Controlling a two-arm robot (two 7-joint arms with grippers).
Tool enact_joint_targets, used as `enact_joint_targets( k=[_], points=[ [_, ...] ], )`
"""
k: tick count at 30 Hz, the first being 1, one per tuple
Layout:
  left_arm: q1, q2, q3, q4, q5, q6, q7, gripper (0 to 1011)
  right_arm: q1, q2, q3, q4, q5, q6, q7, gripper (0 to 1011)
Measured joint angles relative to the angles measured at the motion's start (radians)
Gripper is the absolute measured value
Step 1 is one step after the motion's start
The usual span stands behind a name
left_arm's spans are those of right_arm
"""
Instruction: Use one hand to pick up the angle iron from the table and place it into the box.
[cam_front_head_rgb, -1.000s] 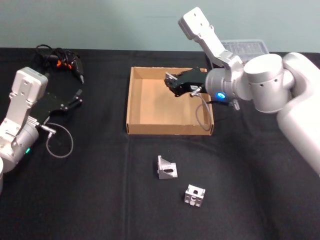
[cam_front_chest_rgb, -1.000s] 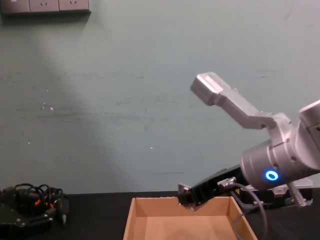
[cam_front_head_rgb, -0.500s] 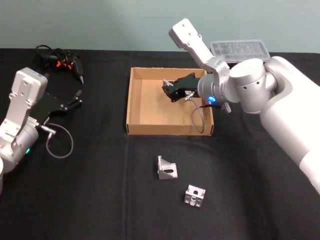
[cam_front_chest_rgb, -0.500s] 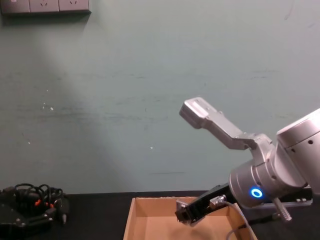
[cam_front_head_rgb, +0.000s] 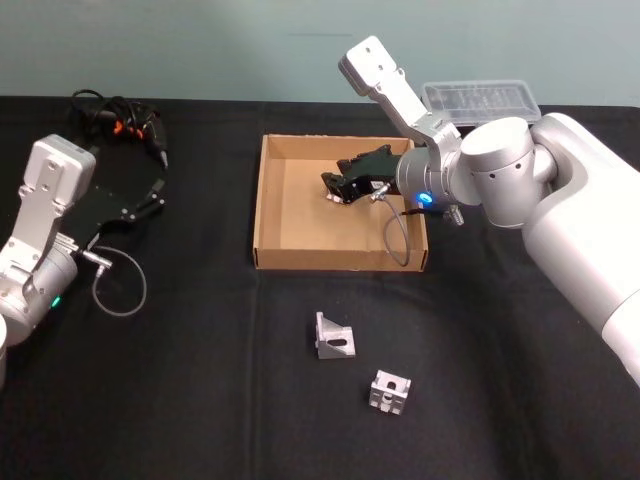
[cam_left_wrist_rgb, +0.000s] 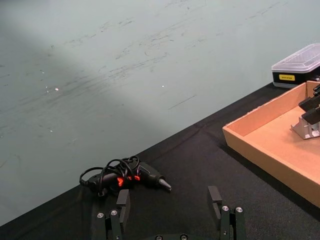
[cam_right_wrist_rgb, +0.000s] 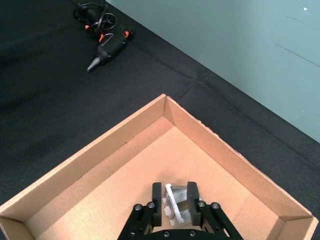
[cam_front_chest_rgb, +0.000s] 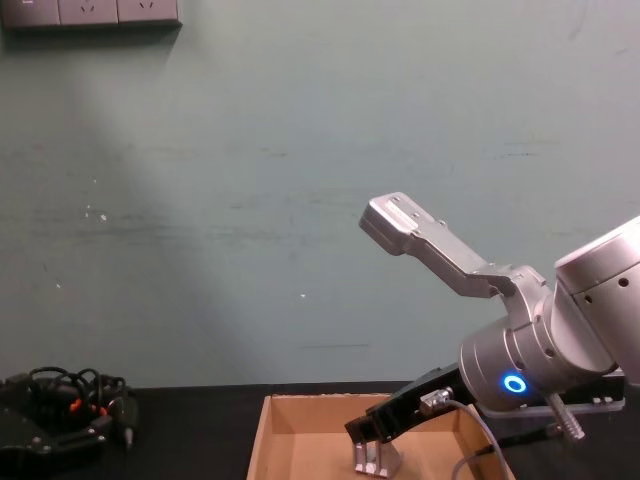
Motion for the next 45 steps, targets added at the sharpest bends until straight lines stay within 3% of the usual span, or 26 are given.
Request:
enact_joint_targets(
  k=[1, 6, 21, 24, 28, 38, 41, 45],
  points=[
    [0.000, 0.000, 0.000, 0.000, 0.000, 0.000, 0.000, 1011, 0.000, 0.000, 0.000, -0.001, 0.000, 0.000, 0.000, 283],
    [0.000, 0.000, 0.000, 0.000, 0.000, 0.000, 0.000, 1011, -0.001, 0.002, 0.000, -0.003, 0.001, 0.001, 0.000, 481],
    [0.000, 0.000, 0.000, 0.000, 0.000, 0.000, 0.000, 1011, -0.003, 0.003, 0.000, -0.007, 0.002, 0.002, 0.000, 939],
    [0.000, 0.000, 0.000, 0.000, 0.000, 0.000, 0.000, 1011, -0.003, 0.003, 0.000, -0.007, 0.002, 0.002, 0.000, 997],
    [0.000, 0.000, 0.000, 0.000, 0.000, 0.000, 0.000, 1011, -0.007, 0.005, 0.005, -0.016, 0.002, 0.002, 0.000, 1003],
    [0.000, 0.000, 0.000, 0.000, 0.000, 0.000, 0.000, 1011, -0.086, 0.058, 0.085, -0.208, 0.021, 0.005, -0.008, 1003],
    [0.000, 0.000, 0.000, 0.000, 0.000, 0.000, 0.000, 1011, -0.119, 0.088, 0.111, -0.283, 0.034, 0.009, 0.003, 1003],
    [0.000, 0.000, 0.000, 0.000, 0.000, 0.000, 0.000, 1011, -0.190, 0.158, 0.144, -0.413, 0.068, 0.011, 0.040, 1003]
  ],
)
